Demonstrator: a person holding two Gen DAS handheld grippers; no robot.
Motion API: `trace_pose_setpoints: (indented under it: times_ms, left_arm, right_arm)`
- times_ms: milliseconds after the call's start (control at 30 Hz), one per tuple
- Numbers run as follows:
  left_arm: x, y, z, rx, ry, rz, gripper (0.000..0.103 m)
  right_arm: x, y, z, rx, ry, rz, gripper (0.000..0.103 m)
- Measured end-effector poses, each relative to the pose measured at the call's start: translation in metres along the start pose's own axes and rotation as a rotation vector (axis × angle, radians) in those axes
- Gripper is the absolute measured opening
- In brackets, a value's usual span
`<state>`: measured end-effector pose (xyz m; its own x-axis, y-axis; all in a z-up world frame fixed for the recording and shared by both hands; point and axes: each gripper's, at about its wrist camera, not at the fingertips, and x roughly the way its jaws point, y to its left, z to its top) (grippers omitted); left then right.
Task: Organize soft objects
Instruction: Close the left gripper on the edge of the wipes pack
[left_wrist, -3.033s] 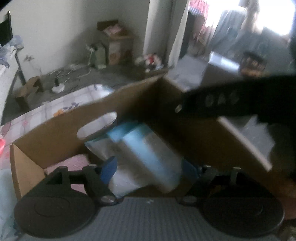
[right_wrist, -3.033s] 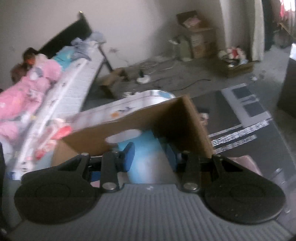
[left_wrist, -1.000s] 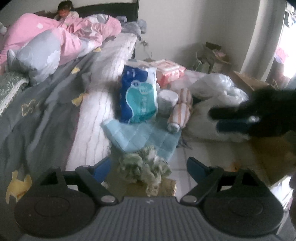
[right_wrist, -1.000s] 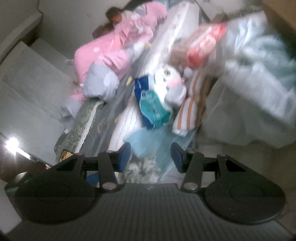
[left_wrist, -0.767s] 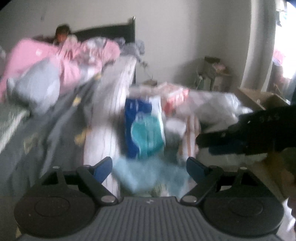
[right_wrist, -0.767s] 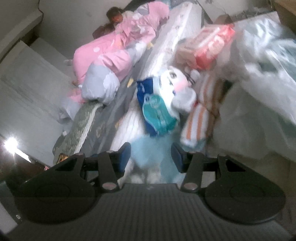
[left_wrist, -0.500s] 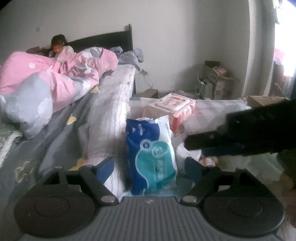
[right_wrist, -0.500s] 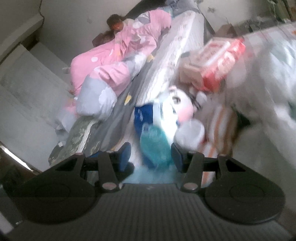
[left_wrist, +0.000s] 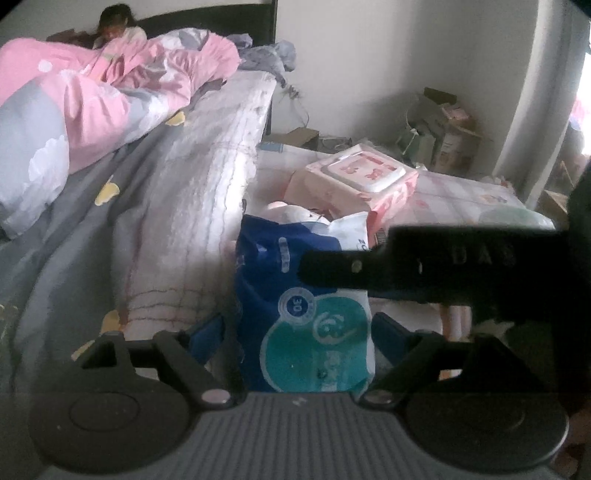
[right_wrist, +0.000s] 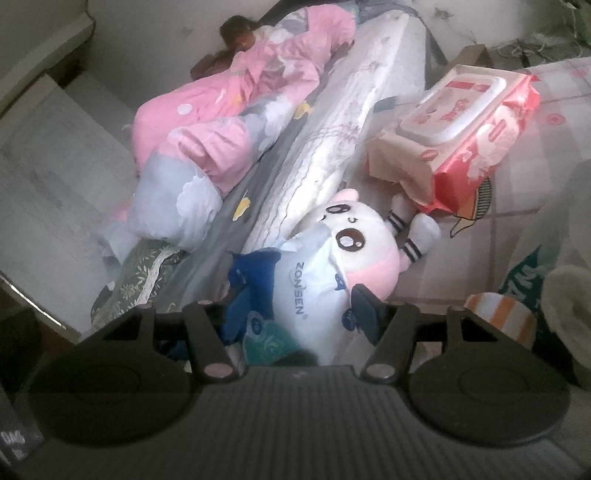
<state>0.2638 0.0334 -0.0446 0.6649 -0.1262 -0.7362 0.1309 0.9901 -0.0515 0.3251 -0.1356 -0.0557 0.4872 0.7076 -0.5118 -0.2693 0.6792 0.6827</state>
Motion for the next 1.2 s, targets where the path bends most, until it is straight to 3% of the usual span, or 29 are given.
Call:
trace_pose_setpoints:
  times_ms: [167, 333, 533, 733, 967, 1200]
  left_arm:
    - [0.007, 0.003, 0.005, -0.049, 0.017, -0.012, 0.081]
    - [-0.003, 0.003, 0.007, -0.081, 0.000, -0.002, 0.078]
    - [-0.044, -0.004, 0.010, -0.071, -0.074, 0.012, 0.077]
    - [-0.098, -0.026, 0.004, -0.031, -0.123, -0.003, 0.077]
    - [-0.148, -0.068, -0.032, 0.008, -0.095, -0.060, 0.077]
    - [-0.152, -0.099, -0.095, -0.019, 0.045, -0.158, 0.077]
  right_arm:
    - [0.005, 0.006, -0.001, -0.020, 0.010, -0.017, 0.049]
    - [-0.003, 0.015, -0.002, -0.019, 0.011, -0.015, 0.046]
    - [-0.032, 0.037, 0.000, -0.025, -0.015, 0.029, 0.045]
    - [-0.088, 0.061, -0.010, -0.021, -0.055, 0.066, 0.044]
    - [-0.166, 0.064, -0.054, 0.034, -0.050, 0.077, 0.044]
    - [-0.218, 0.032, -0.125, 0.163, 0.027, 0.019, 0.044]
